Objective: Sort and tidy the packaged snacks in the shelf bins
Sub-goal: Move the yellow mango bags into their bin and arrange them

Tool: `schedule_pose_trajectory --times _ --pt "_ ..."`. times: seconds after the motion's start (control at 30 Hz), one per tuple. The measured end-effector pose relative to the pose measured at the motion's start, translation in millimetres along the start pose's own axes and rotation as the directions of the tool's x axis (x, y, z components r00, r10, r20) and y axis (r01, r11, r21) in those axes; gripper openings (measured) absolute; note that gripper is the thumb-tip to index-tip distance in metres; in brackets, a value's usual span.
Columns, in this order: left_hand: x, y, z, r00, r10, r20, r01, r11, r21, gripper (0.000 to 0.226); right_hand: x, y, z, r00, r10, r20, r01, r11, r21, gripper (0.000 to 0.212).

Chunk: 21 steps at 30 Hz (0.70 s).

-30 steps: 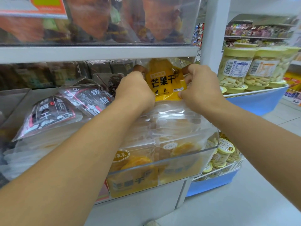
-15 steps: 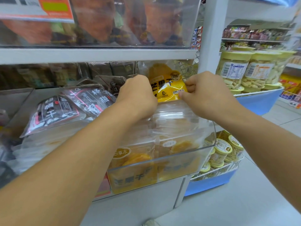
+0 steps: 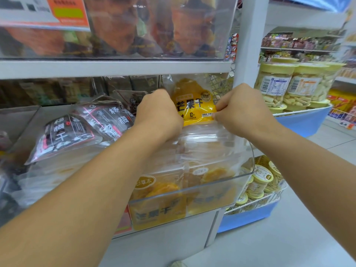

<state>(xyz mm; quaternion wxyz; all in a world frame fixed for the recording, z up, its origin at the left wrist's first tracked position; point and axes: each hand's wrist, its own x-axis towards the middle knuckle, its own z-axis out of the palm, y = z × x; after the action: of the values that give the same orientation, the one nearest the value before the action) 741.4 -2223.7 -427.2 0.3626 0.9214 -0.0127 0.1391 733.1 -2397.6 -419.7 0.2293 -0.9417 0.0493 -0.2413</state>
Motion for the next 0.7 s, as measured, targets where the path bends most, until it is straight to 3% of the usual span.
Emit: schedule_pose_trajectory --times 0.23,0.4,0.57,0.7 --pt "-4.3 3.9 1.9 0.993 0.005 -0.114 0.000 0.999 0.044 0.036 -7.8 -0.8 -0.1 0.994 -0.097 -0.054 0.095 0.995 -0.040 0.015" --pt "-8.7 5.3 -5.3 0.997 0.032 -0.069 -0.028 0.998 0.064 0.022 -17.1 -6.2 -8.1 0.975 -0.192 -0.116 0.188 0.981 -0.044 0.010" --pt "-22.7 5.3 -27.6 0.987 0.161 -0.023 -0.159 0.985 0.071 0.028 -25.4 -21.5 -14.9 0.960 -0.234 -0.155 0.237 0.972 0.000 0.011" --pt "-51.6 0.2 -67.9 0.933 0.359 0.030 -0.360 0.931 0.056 0.026 -37.8 -52.8 -13.4 0.951 -0.303 -0.059 0.302 0.953 -0.022 0.012"
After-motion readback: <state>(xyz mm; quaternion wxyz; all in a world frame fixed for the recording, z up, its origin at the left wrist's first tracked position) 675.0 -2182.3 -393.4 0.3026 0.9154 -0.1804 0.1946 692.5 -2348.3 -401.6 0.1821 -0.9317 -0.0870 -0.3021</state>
